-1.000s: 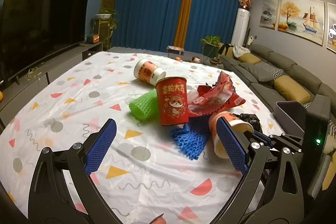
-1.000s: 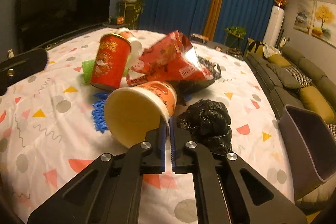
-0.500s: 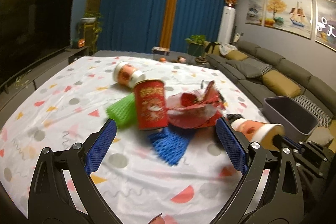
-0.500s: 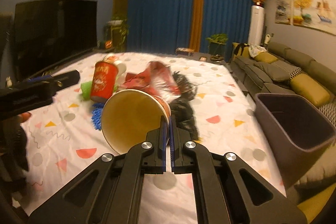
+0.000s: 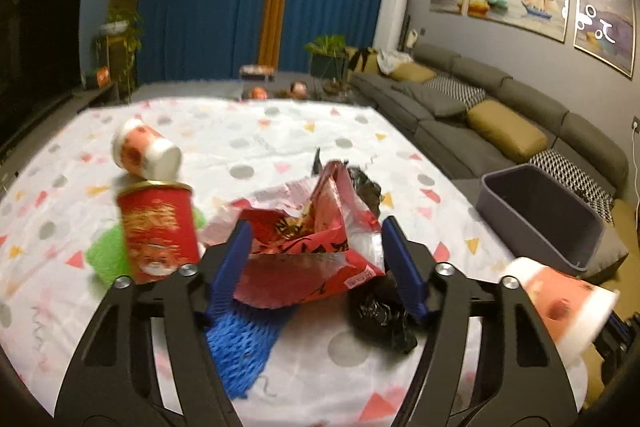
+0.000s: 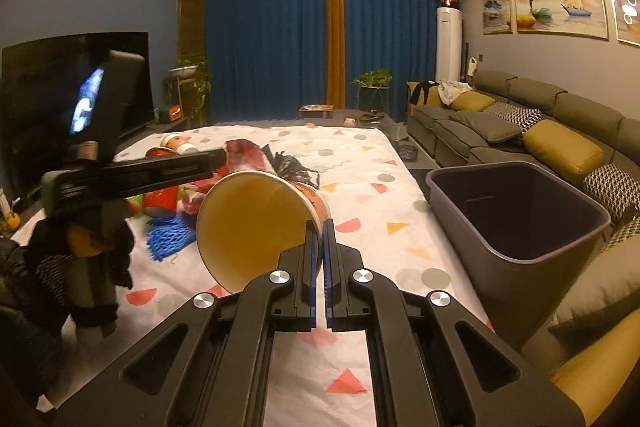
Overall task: Collect trash
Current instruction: 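Grasp the red-and-white plastic bag with the left tool while the right tool holds the white cup, then carry the bag in the left tool and white cup in the right tool over the grey bin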
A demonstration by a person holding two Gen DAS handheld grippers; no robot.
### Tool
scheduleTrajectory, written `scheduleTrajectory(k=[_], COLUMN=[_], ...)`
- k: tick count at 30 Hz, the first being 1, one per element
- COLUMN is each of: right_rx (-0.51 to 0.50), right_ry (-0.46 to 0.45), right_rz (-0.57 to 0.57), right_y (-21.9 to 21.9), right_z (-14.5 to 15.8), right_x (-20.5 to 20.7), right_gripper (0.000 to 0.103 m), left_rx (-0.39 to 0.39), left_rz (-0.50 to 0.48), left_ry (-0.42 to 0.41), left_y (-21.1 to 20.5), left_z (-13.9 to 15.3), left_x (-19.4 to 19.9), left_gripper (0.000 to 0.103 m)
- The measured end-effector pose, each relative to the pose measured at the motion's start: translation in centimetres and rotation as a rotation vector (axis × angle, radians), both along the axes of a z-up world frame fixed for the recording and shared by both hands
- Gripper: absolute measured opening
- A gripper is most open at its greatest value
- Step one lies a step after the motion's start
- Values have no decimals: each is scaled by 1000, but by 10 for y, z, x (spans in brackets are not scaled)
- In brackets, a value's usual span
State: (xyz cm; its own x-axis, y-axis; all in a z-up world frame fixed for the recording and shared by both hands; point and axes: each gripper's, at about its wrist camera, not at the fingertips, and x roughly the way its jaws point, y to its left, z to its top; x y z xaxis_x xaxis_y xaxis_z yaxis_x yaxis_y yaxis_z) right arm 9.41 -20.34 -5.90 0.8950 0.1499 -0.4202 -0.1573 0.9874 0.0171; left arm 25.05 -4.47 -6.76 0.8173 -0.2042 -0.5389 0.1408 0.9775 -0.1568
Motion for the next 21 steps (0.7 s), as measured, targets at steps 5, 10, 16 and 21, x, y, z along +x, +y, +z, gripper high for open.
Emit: scheduleTrajectory(k=[5, 10, 16, 21], right_rx=[15, 23, 26, 39], right_ry=[9, 14, -2, -20], right_rz=[-14, -21, -28, -36], right_y=[-9, -14, -14, -18], right_z=[0, -1, 5, 11], right_x=[0, -1, -5, -11], right_gripper=[4, 4, 4, 4], left_rx=[-7, 4, -38, -80], left_rz=[-5, -16, -28, -37], left_ry=[77, 64, 0, -75], left_y=[-3, -4, 3, 11], left_z=[-13, -14, 1, 25], left_x=[18, 13, -15, -45], left_gripper=[32, 3, 1, 1])
